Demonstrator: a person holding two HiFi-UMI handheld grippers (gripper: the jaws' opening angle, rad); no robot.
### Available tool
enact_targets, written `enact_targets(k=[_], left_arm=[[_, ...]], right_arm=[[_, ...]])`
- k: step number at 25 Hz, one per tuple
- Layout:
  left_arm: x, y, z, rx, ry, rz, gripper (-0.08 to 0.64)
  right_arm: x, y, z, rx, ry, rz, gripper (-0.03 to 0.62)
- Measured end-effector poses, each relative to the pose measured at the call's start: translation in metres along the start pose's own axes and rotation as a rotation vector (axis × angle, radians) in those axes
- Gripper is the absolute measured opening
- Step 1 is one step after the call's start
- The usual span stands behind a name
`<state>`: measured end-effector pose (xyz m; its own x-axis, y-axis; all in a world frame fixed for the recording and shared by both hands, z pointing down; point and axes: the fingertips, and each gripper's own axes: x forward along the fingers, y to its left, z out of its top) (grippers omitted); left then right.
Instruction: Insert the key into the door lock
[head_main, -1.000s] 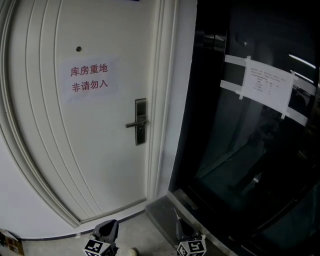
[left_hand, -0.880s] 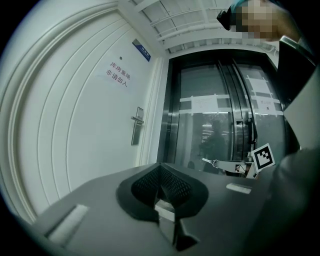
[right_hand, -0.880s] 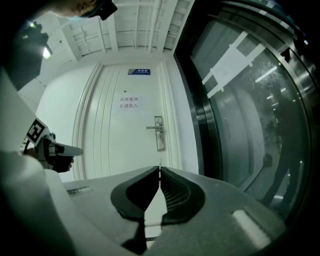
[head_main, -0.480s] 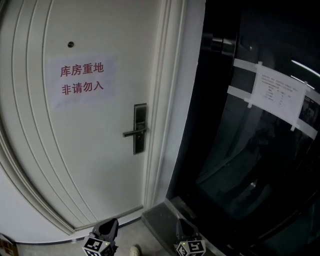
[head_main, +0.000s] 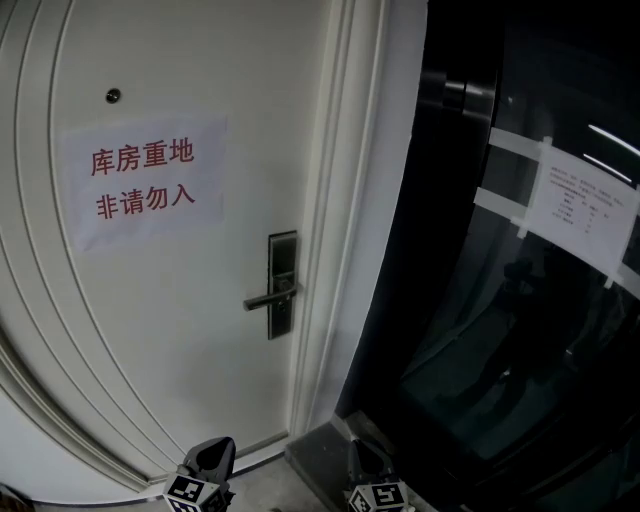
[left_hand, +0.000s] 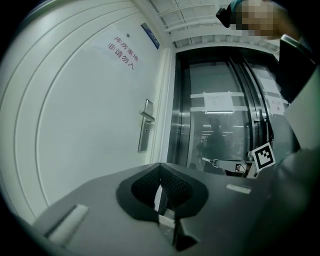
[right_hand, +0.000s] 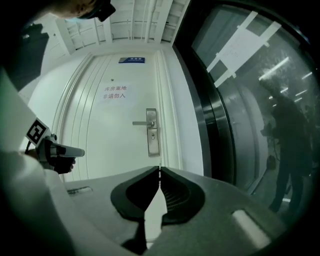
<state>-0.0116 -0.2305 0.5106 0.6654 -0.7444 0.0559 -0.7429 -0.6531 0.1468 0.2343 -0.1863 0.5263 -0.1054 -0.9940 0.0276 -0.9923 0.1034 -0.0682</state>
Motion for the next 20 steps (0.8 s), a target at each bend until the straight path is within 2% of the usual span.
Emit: enact_targets(k=[12, 17, 20], left_arm=[[0.064, 0.066, 0.008, -0.006, -0.001, -0.002, 0.003], [0.079, 0.081, 0.005, -0.015, 0.003, -0.01, 0.003], [0.083, 0.087, 0.004, -0.018, 0.003, -0.009, 0.003]], right_arm=[[0.089, -0.007, 0.003, -0.032, -0.006, 0.0, 0.011], [0.115, -0.001, 0.013, -0.13, -0.028, 0.04, 0.011], [0.131, -0.004, 0.015, -0.236, -0.039, 0.059, 0.011]])
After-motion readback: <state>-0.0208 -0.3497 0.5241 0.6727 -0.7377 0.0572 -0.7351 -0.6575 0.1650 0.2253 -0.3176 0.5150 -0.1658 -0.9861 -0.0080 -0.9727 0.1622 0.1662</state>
